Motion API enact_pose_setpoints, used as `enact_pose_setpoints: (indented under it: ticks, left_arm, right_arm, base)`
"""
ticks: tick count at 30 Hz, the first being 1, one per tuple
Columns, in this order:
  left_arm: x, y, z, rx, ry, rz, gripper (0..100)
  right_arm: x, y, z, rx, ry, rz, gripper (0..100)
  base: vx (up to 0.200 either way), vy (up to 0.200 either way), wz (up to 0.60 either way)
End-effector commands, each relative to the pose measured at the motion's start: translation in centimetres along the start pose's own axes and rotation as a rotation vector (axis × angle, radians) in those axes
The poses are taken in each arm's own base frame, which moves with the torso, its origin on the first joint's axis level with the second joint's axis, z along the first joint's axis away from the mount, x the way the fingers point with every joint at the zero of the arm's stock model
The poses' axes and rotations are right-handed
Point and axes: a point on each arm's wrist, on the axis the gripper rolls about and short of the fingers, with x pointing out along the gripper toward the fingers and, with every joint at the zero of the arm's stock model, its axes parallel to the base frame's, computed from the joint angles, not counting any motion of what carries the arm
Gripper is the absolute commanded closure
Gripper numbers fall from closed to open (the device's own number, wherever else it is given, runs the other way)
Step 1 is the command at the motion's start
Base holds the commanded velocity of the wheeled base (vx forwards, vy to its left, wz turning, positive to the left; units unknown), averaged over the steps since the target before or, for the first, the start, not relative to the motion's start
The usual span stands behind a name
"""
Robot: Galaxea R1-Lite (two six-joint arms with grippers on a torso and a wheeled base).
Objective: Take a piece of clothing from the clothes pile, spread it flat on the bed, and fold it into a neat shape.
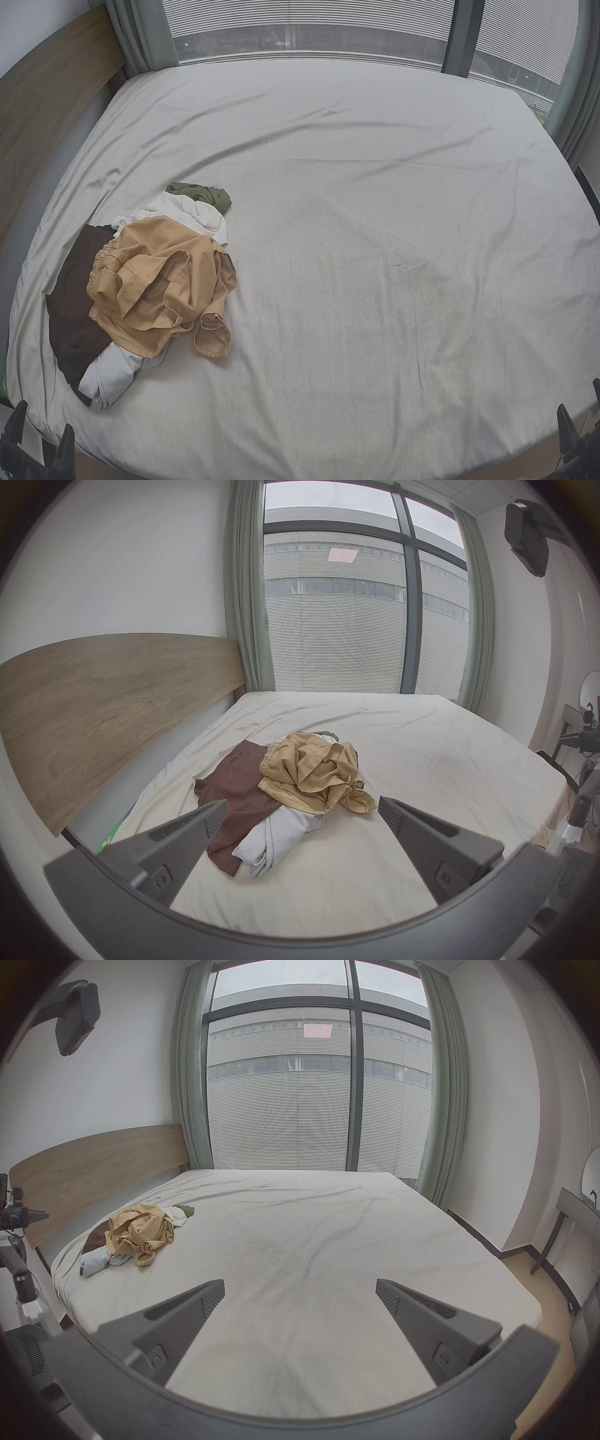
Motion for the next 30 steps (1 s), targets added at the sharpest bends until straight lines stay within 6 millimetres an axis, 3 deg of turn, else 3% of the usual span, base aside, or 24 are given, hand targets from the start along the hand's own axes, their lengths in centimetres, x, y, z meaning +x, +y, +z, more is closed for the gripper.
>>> enact_pose_setpoints:
  ticks: [1, 8, 10, 12, 22, 30]
  left_arm:
    - [0.0, 0.0, -0.5, 0.0, 0.001, 0.001, 0]
    - [0.0, 0.0, -0.5, 0.0, 0.001, 0.001, 0]
    - [0.0, 0.0, -0.5, 0.0, 0.001, 0.002, 0]
    - [0.0, 0.0, -0.5, 0.0, 0.001, 0.001, 0]
    - [0.0, 0.0, -0.5, 0.0, 0.001, 0.002, 0]
    - [0.0, 0.0, -0.5, 0.0, 0.001, 0.001, 0]
  right_arm:
    - [0.0, 0.0, -0.5, -0.002, 0.003, 0.0, 0]
    - [-0.1, 0.0, -0.1, -0.006, -0.023, 0.002, 0]
    - [-0.8, -0.1, 3.5, -0.005, -0.146, -0.008, 0]
    - [0.2, -0.2, 7.4, -0.003, -0.134, 0.008, 0]
    - [2.8, -0.1, 6.4, 0.061, 0.056, 0.166, 0]
    - [5.3, 0.4, 8.5, 0.163, 0.13, 0.319, 0]
  base:
    - [0.0, 0.0, 0.0]
    - [0.0, 0.0, 0.0]
    - [0.0, 0.0, 0.0]
    - [0.0, 0.0, 0.0]
    - [0.0, 0.0, 0.0]
    - [0.0, 0.0, 0.0]
